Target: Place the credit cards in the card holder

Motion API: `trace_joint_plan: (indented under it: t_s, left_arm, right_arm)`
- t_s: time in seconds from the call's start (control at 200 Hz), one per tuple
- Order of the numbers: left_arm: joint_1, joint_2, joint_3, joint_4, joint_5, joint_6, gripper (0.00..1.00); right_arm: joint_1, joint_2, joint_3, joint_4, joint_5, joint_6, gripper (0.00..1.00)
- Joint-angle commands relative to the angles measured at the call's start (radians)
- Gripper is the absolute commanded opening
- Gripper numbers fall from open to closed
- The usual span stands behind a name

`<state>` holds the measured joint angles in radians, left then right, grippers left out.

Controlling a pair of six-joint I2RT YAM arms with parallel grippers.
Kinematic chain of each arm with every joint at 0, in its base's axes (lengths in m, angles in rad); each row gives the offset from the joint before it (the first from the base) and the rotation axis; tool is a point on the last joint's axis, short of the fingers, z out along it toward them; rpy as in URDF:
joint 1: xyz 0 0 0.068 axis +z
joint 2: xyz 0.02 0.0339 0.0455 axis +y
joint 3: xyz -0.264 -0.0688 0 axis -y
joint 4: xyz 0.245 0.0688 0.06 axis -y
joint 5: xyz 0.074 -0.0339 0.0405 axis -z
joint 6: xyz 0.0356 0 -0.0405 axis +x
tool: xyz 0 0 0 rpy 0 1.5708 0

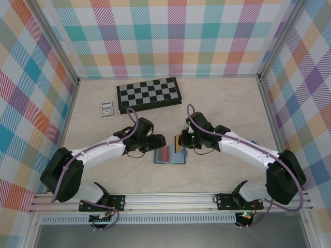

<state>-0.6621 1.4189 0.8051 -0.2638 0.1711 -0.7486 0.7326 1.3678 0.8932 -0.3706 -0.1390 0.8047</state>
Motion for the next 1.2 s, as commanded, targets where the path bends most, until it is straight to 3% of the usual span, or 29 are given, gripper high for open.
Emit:
trace_joint_plan:
  t_s: [0.0,0.56,0.885,1.195]
  left_arm:
    - [0.032,0.024,-0.028,-0.027,0.030,-0.020,0.66]
    - [0.041,0.119,-0.085,0.059,0.070,-0.020,0.48]
    - [0.035,0.150,-0.112,0.091,0.087,-0.016,0.31]
    - [0.022,0.152,-0.116,0.095,0.084,-0.012,0.30]
  right_arm:
    - [-0.003,0.038,-0.065,0.189,-0.123,0.037,0.00]
    - [0.001,0.145,-0.189,0.364,-0.167,0.085,0.00]
    - [0.005,0.228,-0.215,0.438,-0.180,0.102,0.00]
    - [0.006,0.265,-0.220,0.446,-0.169,0.092,0.00]
